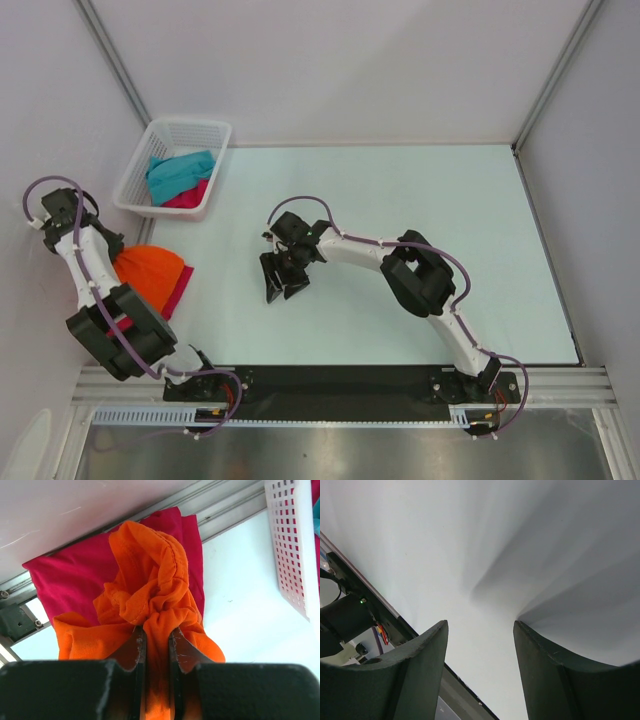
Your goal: Fold and stack the t-shirts
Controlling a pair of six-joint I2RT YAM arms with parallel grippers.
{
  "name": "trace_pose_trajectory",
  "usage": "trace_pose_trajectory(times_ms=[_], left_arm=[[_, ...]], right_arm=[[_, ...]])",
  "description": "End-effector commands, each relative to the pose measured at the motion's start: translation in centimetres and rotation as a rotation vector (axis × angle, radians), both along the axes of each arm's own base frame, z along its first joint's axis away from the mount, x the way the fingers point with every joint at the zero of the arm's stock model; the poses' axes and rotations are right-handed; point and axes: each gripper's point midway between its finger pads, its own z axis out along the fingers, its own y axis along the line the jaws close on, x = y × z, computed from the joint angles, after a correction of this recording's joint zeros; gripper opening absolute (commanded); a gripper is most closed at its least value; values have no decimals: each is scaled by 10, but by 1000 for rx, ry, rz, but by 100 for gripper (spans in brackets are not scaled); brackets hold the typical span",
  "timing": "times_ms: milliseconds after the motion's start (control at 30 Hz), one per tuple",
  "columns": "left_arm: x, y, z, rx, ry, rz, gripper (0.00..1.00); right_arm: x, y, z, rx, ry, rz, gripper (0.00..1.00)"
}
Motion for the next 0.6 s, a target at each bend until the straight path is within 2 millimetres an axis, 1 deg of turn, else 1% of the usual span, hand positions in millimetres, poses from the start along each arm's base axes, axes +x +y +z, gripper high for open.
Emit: trace_pose_trajectory(times_ms=[0,100,300,367,400,467,500,533,567], left_arm=[[-14,8,5,27,-17,42,0],[-21,10,-2,21,-9,59,0],[-25,14,-4,28,1,78,0],[-28,16,-5,29,12,89,4],[-29,17,-5,29,14,94,21],[-31,18,-1,43,12,101,50],[-32,19,0,48,10,110,76],[-33,20,2,53,8,114,83],[-33,21,5,61,3,118,87]], right_arm=[[1,-4,11,-15,-47,15,61],[0,-6,8,-23,-41,16,61],[-2,-8,5,-29,-33,17,61],[-3,-9,3,-31,-29,20,61],[-4,-9,2,-32,-25,21,61],[-7,-11,-2,-40,-18,25,61],[-8,-12,-3,-39,-15,26,61],[-10,-14,-6,-46,-8,27,61],[-10,-14,-8,-48,-7,27,60]])
